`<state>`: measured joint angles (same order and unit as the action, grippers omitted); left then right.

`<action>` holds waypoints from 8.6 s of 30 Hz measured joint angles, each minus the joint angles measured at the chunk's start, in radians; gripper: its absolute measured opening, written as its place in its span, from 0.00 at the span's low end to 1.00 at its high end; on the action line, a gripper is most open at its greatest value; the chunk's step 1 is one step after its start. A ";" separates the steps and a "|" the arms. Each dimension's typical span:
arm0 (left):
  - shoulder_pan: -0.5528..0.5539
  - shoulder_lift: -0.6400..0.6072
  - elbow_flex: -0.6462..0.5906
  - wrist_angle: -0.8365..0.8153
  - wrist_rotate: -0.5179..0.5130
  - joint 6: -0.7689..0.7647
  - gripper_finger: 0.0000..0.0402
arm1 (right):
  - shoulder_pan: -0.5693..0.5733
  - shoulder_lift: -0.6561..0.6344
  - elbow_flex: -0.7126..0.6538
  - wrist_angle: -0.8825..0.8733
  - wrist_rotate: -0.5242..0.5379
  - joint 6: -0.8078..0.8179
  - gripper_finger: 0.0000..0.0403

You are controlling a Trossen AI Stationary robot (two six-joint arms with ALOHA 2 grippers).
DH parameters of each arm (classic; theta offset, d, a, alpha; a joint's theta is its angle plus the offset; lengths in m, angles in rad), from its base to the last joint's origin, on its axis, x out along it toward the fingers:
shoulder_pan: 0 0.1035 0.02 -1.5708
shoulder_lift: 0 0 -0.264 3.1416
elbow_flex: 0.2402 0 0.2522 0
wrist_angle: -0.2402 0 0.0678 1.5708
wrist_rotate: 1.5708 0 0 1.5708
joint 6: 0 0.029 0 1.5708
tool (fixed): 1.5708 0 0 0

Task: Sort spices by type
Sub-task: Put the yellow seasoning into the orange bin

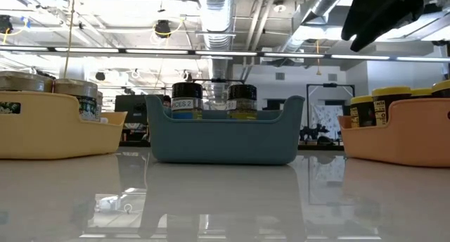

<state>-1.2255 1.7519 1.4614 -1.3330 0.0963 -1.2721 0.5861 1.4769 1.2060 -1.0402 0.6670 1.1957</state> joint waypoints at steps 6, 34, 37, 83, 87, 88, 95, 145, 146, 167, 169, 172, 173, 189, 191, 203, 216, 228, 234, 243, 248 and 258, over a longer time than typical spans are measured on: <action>0.000 0.000 -0.053 0.027 -0.008 -0.019 0.87 | 0.000 0.000 0.000 0.006 0.000 0.000 0.61; -0.006 0.000 -0.059 0.076 0.040 0.013 0.55 | 0.000 0.000 0.000 0.018 -0.002 0.007 0.61; -0.005 0.000 -0.059 0.075 0.058 -0.012 0.55 | 0.000 0.000 0.000 0.028 -0.002 0.003 0.61; 0.993 -0.126 0.266 -0.130 -0.215 1.052 0.56 | -0.072 0.000 0.000 0.166 -0.017 0.023 0.61; 1.012 -0.126 0.266 -0.137 -0.214 1.077 0.56 | -0.086 0.000 0.000 0.212 -0.014 0.007 0.61; 1.018 -0.126 0.267 -0.137 -0.213 1.077 0.56 | -0.092 0.000 0.000 0.219 -0.013 -0.035 0.61; 1.090 -0.124 0.382 -0.185 -0.209 1.049 0.56 | -0.176 0.000 0.000 0.208 -0.009 -0.255 0.61; 1.209 0.000 0.529 -0.093 -0.182 0.932 0.56 | -0.428 0.124 -0.136 1.318 -0.296 -1.265 0.61; 1.204 0.000 0.529 -0.095 -0.182 0.933 0.56 | -0.430 0.137 -0.109 1.269 -0.296 -1.249 0.61; 1.148 0.000 0.529 -0.061 -0.206 1.046 0.56 | -0.443 0.181 0.018 1.116 -0.355 -1.098 0.61; 1.147 0.000 0.529 -0.059 -0.232 1.051 0.56 | -0.444 0.180 0.018 1.108 -0.360 -1.068 0.61; 1.149 0.000 0.529 -0.056 -0.236 1.053 0.56 | -0.439 0.179 0.019 1.097 -0.377 -1.057 0.61; 1.149 0.000 0.529 -0.053 -0.235 1.057 0.56 | -0.438 0.179 0.019 1.096 -0.377 -1.057 0.61; 1.150 0.000 0.529 -0.024 -0.250 1.038 0.57 | -0.437 0.179 0.019 1.089 -0.381 -1.085 0.41; 1.150 0.000 0.529 -0.023 -0.250 1.024 0.59 | -0.437 0.179 0.019 1.089 -0.383 -1.087 0.38; 1.150 0.000 0.529 -0.001 -0.247 0.997 0.62 | -0.437 0.180 0.018 1.090 -0.388 -1.092 0.52; 1.151 -0.001 0.529 0.000 -0.249 1.013 0.62 | -0.454 0.181 0.016 1.155 -0.387 -1.145 0.48; 1.159 -0.001 0.530 0.000 -0.314 1.088 0.55 | -0.465 0.181 0.016 1.161 -0.378 -1.155 0.48; 1.163 0.000 0.530 0.011 -0.327 1.090 0.55 | -0.466 0.149 0.018 1.078 -0.374 -1.223 0.48; 1.179 0.001 0.529 0.005 -0.354 1.107 0.55 | -0.476 -0.017 0.020 0.723 -0.378 -1.114 0.48; 1.194 0.001 0.529 0.012 -0.349 1.099 0.55 | -0.483 -0.128 0.020 0.354 -0.378 -0.980 0.48; 1.194 0.001 0.529 0.153 -0.327 1.112 0.55 | -0.330 -0.367 -0.193 0.153 -0.205 -0.530 0.48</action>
<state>-0.0316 1.7531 1.9903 -1.1797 -0.2311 -0.1605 0.2559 1.1098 1.0128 -0.8868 0.4621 0.6656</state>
